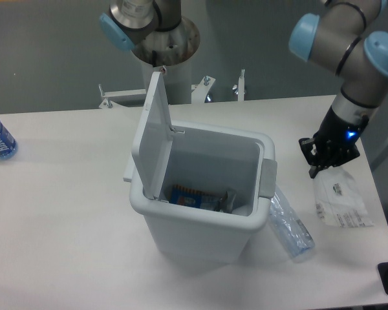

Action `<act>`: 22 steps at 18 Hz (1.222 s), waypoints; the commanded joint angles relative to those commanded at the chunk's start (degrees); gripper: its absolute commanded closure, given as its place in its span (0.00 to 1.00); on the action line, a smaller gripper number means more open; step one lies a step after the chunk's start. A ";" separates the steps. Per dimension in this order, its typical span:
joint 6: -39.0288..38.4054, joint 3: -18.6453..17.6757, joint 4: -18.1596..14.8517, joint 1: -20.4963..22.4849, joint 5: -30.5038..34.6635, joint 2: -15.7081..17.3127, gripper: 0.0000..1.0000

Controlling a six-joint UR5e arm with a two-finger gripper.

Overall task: Place the trash in the trash can
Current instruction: 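Lift the white bag and carry it over the trash can opening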

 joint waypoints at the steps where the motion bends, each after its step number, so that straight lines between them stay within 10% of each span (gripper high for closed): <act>1: -0.97 0.00 -0.18 -0.09 -1.22 0.62 0.97; 22: -17.23 0.97 -0.18 -0.44 -15.91 11.25 0.96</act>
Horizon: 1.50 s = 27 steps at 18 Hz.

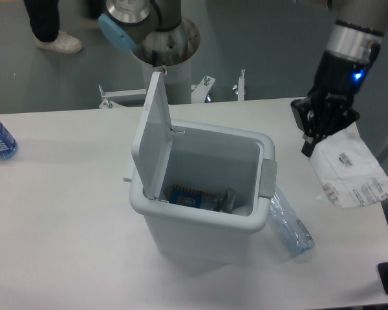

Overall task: Place the trash in the trash can
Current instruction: 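Lift the white bag and carry it over the trash can opening, then open the gripper to drop the bag into the can, then withdraw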

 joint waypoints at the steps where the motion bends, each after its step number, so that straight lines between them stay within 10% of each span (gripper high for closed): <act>1: -0.97 -0.26 0.00 -0.52 -0.61 0.88 0.95; 12: -3.44 -10.98 0.09 -6.42 -1.32 10.81 0.87; 19: -2.12 -11.87 0.79 -8.18 -1.06 11.17 0.00; 27: -2.47 -9.68 3.42 -7.48 -1.06 8.46 0.00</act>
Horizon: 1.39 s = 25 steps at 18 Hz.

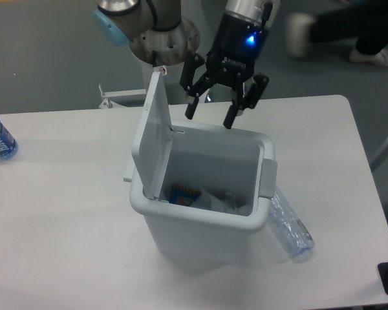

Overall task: Place the trash in the trash can
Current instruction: 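Open the gripper to drop the bag into the can, then withdraw, then lower the open gripper onto the clear plastic bottle beside the can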

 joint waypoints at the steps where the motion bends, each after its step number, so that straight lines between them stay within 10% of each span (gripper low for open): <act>1: 0.00 0.97 0.01 0.52 0.09 -0.97 0.00; 18: 0.26 10.99 1.50 8.17 1.14 -16.70 0.00; 25: -0.26 11.00 0.54 8.35 14.22 -21.27 0.00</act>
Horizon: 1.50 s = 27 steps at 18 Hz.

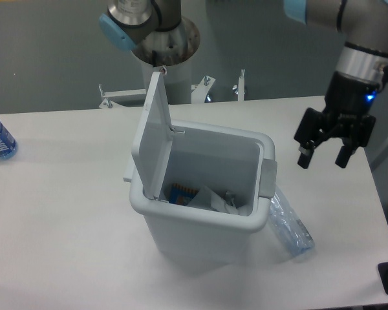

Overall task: Place the trash in the trash can
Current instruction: 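Lower the open gripper onto the clear plastic bottle beside the can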

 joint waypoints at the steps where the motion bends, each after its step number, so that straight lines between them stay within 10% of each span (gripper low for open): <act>1: 0.00 0.26 -0.87 -0.09 1.32 -0.88 0.00; 9: -0.44 3.16 -5.19 -3.07 7.65 -7.56 0.00; 27: -3.08 2.37 0.17 -7.21 13.63 -15.12 0.00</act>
